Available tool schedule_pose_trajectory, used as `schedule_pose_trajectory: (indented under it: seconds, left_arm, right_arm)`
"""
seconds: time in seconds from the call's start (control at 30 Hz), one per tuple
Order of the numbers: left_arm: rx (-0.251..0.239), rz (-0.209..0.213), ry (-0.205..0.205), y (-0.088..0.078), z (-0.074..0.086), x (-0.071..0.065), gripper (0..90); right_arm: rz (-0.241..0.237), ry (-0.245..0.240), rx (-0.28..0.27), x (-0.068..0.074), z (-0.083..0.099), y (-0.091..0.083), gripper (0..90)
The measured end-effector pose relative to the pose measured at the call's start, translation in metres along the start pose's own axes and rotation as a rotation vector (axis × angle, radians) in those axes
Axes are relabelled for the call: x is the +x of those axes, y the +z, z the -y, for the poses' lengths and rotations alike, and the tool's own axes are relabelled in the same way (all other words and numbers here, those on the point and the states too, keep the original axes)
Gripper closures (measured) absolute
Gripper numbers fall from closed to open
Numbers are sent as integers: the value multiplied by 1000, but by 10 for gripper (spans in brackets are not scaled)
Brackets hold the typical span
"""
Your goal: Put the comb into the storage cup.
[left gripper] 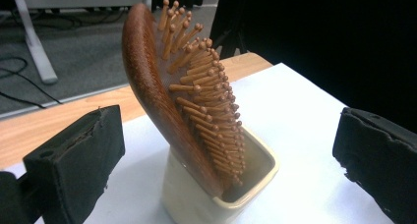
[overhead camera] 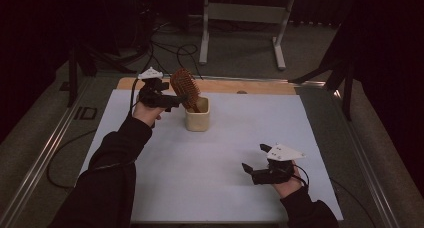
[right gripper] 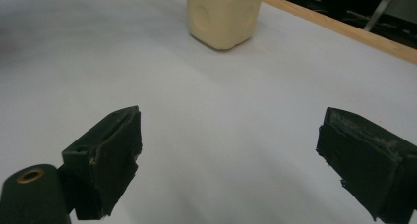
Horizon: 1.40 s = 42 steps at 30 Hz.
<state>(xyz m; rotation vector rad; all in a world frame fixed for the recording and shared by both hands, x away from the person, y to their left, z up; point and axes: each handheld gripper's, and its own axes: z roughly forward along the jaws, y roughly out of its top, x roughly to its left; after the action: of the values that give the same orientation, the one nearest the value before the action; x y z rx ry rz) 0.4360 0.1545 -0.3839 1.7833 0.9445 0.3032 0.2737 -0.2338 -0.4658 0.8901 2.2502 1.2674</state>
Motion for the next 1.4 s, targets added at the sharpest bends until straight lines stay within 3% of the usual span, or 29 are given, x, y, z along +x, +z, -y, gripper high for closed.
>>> schedule_pose_trajectory:
  seconds: [0.1, 0.57, 0.9, 1.4]
  left_arm:
    - [3, 2, -3, -5, 1, 1, 0]
    - [2, 58, 92, -21, 17, -5, 0]
    - [10, 62, 156, -37, 24, -11, 0]
    - [7, 79, 185, -52, 41, -17, 0]
  right_arm:
    - [0, 3, -1, 0, 0, -1, 93]
    - [-7, 11, 4, 0, 0, -1, 93]
    - [-28, -2, 10, 3, -1, 2, 93]
    - [-35, -10, 16, 5, -1, 2, 93]
